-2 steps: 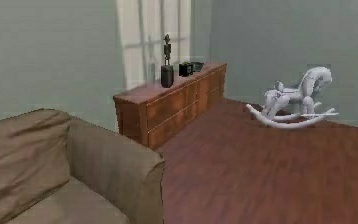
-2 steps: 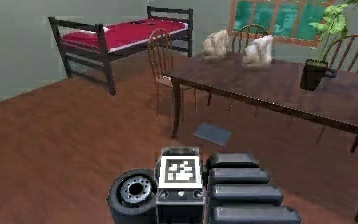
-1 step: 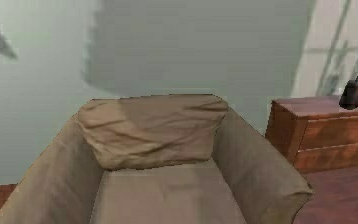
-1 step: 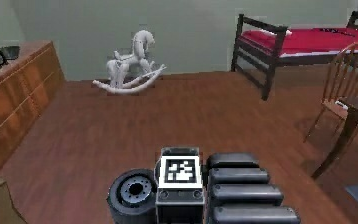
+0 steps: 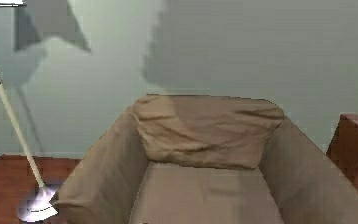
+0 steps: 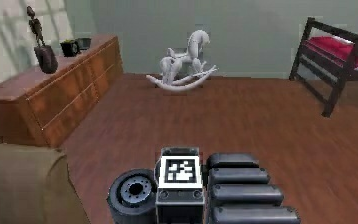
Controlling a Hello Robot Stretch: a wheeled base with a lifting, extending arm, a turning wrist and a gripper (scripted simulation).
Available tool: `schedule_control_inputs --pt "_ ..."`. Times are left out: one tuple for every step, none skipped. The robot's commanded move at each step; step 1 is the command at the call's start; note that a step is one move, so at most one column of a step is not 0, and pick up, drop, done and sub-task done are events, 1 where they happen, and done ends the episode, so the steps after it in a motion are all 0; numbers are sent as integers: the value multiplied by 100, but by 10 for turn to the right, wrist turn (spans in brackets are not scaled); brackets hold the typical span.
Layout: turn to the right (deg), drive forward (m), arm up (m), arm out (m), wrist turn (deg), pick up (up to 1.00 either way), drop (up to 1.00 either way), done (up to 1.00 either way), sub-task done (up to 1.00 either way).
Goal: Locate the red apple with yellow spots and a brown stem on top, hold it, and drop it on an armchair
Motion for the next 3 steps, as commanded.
schedule_control_inputs --pt "-450 0 0 0 0 0 0 0 0" --pt "-120 0 0 0 0 0 0 0 0" --pt "0 85 0 0 0 0 0 0 0"
